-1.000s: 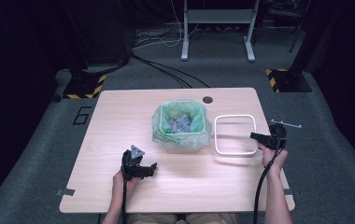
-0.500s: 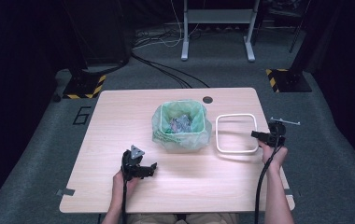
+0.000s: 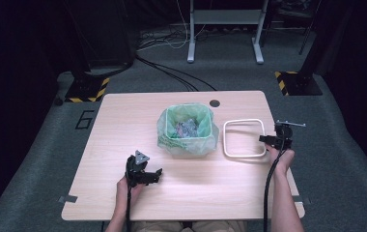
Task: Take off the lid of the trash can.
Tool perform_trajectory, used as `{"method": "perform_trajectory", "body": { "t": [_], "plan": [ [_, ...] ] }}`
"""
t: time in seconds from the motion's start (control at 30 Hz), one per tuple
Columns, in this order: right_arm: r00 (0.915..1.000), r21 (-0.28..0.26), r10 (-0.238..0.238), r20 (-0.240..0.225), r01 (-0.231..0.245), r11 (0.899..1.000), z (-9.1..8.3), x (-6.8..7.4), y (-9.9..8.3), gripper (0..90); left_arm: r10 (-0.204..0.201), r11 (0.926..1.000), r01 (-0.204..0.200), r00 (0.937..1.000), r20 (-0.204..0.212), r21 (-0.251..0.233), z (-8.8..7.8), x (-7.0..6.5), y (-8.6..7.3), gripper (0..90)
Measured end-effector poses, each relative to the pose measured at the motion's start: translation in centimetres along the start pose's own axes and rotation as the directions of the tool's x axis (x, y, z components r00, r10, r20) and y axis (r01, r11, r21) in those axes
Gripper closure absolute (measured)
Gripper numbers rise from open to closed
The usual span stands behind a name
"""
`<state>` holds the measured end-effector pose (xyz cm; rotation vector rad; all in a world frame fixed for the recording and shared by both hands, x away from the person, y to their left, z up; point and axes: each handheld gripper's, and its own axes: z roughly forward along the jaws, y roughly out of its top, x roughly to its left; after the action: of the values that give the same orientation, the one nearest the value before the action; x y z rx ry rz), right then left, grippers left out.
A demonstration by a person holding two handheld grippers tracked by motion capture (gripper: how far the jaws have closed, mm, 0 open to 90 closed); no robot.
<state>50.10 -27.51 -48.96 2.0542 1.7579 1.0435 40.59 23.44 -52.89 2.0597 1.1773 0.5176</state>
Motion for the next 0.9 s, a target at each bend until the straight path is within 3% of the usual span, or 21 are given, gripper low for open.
{"method": "perform_trajectory", "body": {
  "t": [0.4,0.5,0.57,0.6,0.77,0.9],
  "plan": [
    [0.9997,0.005,-0.009,0.024,0.009,1.0,0.7,-0.3,0.1,69.9,-0.003,1.0,0.003,1.0,-0.001,-0.001,0.0,0.0,0.0,13.0],
    [0.9993,0.01,-0.025,0.026,0.025,1.0,0.7,-0.2,0.1,54.8,-0.003,1.0,0.003,1.0,-0.001,0.0,0.0,0.0,0.0,13.0],
    [0.9988,0.009,-0.034,0.037,0.033,0.999,0.6,-0.2,0.1,52.1,-0.003,1.0,0.003,1.0,-0.001,-0.001,0.0,0.0,0.0,13.0],
    [0.9985,0.004,-0.04,0.038,0.039,0.999,0.4,-0.2,0.1,44.2,-0.003,1.0,0.003,1.0,0.0,-0.001,0.0,0.0,0.0,13.0],
    [0.9955,-0.006,-0.076,0.057,0.077,0.997,-0.2,0.1,-0.3,26.3,-0.001,1.0,0.001,1.0,-0.001,-0.001,0.0,0.0,0.0,13.0],
    [0.995,0.003,-0.096,0.026,0.096,0.995,-0.5,0.3,-1.0,13.6,-0.001,1.0,0.001,1.0,0.002,0.0,0.0,0.0,0.0,13.0]
  ]
}}
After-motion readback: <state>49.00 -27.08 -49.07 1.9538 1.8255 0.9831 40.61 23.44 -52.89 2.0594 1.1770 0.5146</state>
